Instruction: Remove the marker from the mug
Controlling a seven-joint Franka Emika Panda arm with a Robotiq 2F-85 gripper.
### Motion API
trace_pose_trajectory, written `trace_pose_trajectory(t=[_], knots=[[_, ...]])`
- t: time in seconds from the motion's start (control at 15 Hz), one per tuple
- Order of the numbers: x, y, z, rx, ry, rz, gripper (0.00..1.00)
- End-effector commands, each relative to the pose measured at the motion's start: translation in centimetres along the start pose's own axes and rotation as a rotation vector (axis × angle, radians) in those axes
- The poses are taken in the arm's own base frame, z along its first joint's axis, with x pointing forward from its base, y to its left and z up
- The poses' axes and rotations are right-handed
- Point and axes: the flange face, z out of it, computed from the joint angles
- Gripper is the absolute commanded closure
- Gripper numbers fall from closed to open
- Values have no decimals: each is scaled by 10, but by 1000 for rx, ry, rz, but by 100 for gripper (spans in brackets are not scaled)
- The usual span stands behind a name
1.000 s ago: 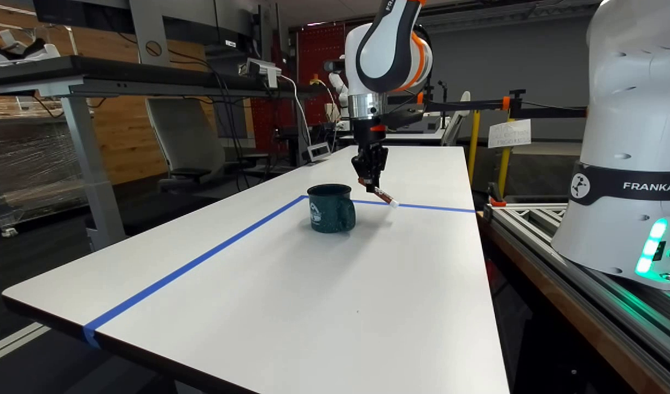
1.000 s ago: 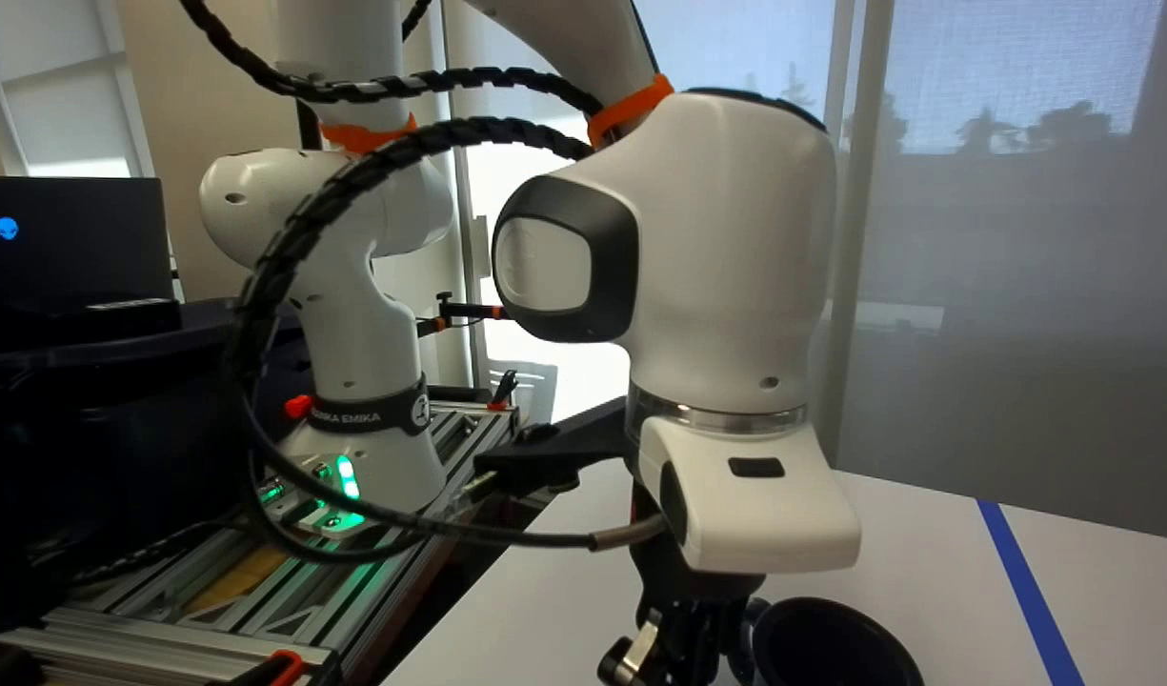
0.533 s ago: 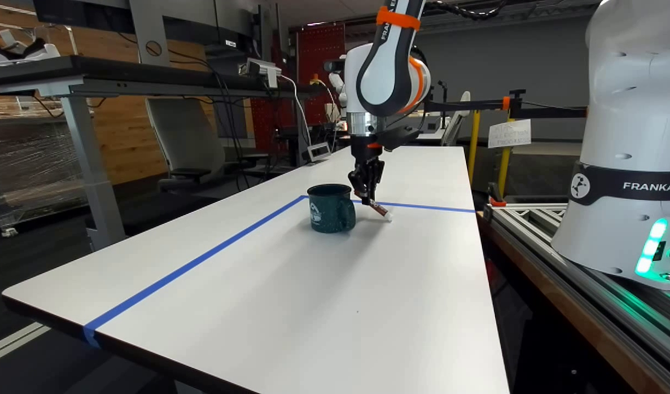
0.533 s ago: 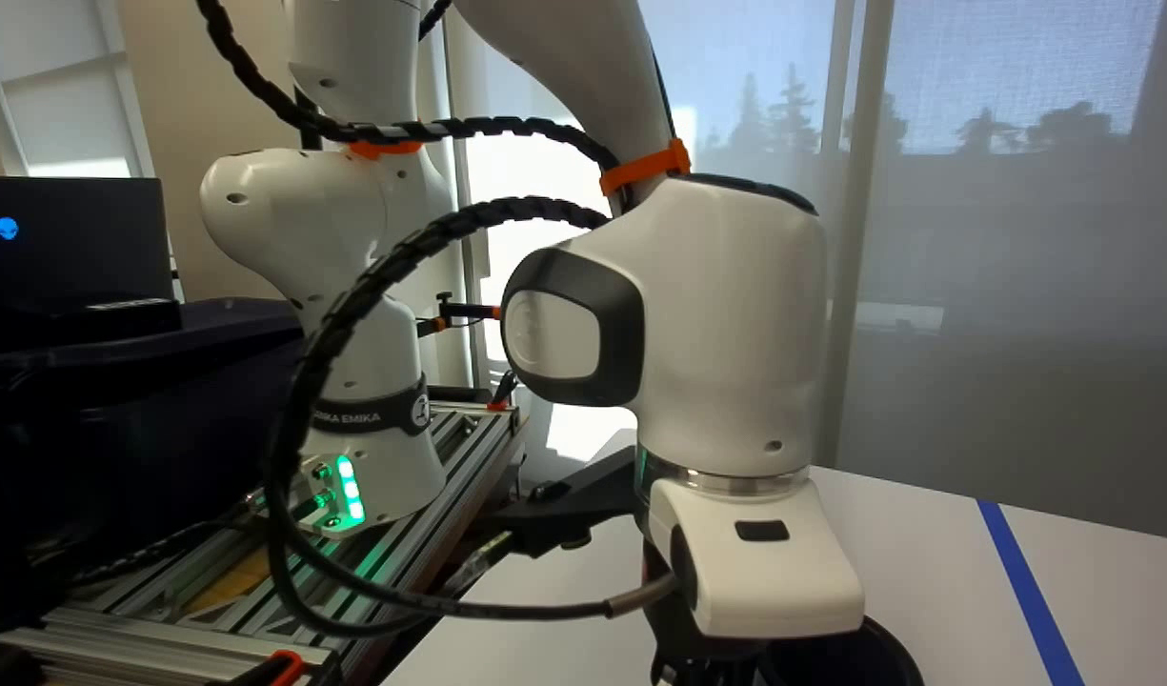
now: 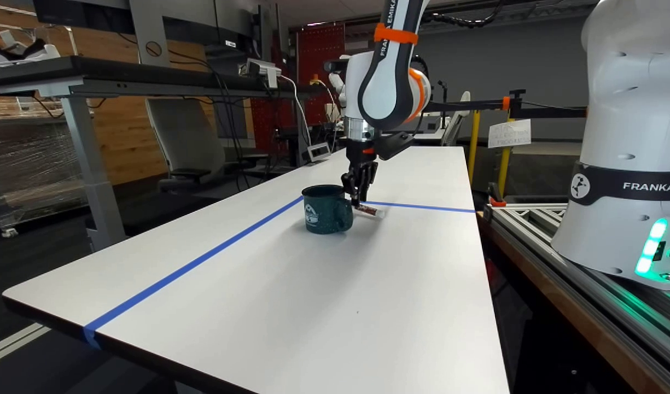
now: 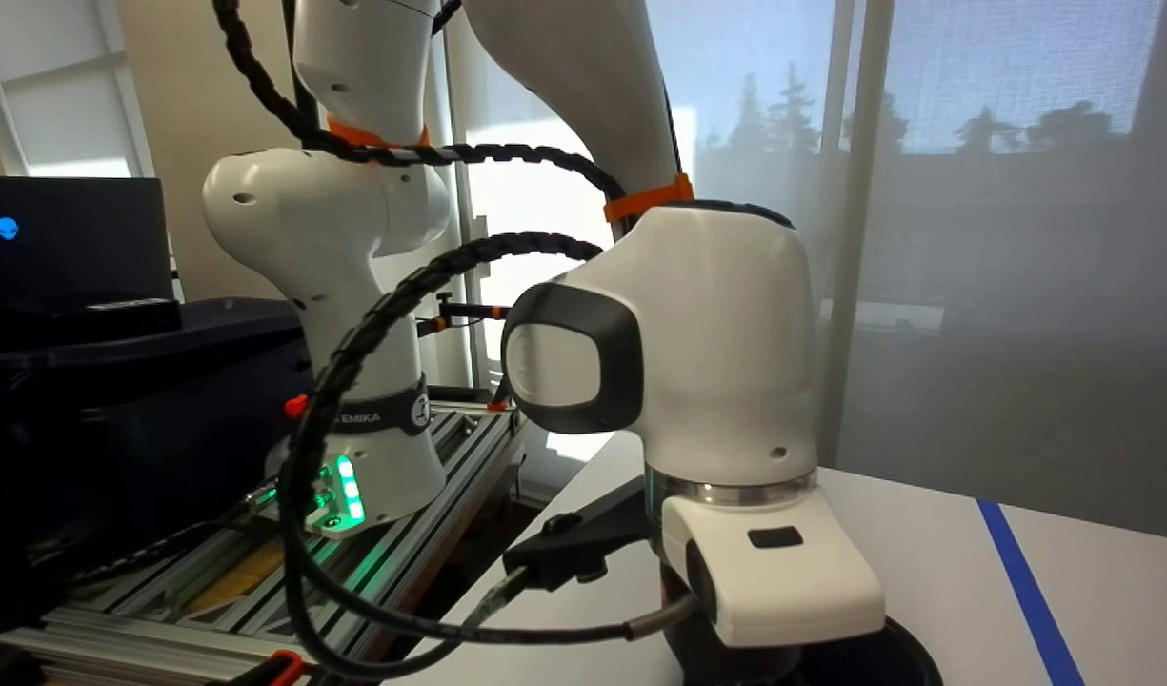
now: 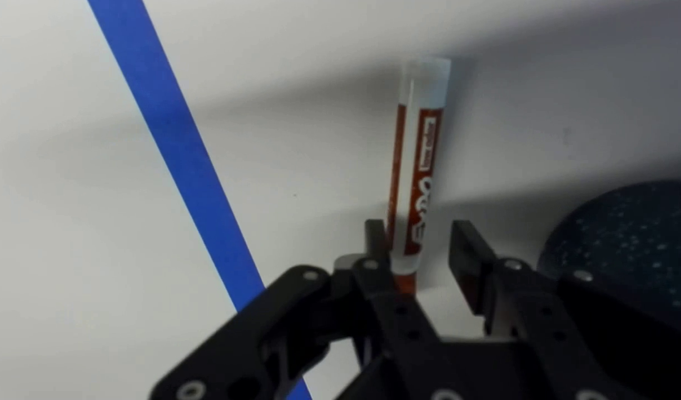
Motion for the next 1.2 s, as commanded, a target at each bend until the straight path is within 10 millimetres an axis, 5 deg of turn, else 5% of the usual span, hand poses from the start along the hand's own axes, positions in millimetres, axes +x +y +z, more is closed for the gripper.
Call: trace_pose_trajectory(t=[0.0, 0.27, 0.6, 0.87, 1.13], knots=[[4, -5, -5, -12, 51, 0, 33], [3, -5, -21, -11, 48, -3, 1], [1, -3, -47, 0, -5, -20, 0], [23, -4, -78, -33, 23, -97, 0], [50, -33, -113, -65, 69, -186, 0]])
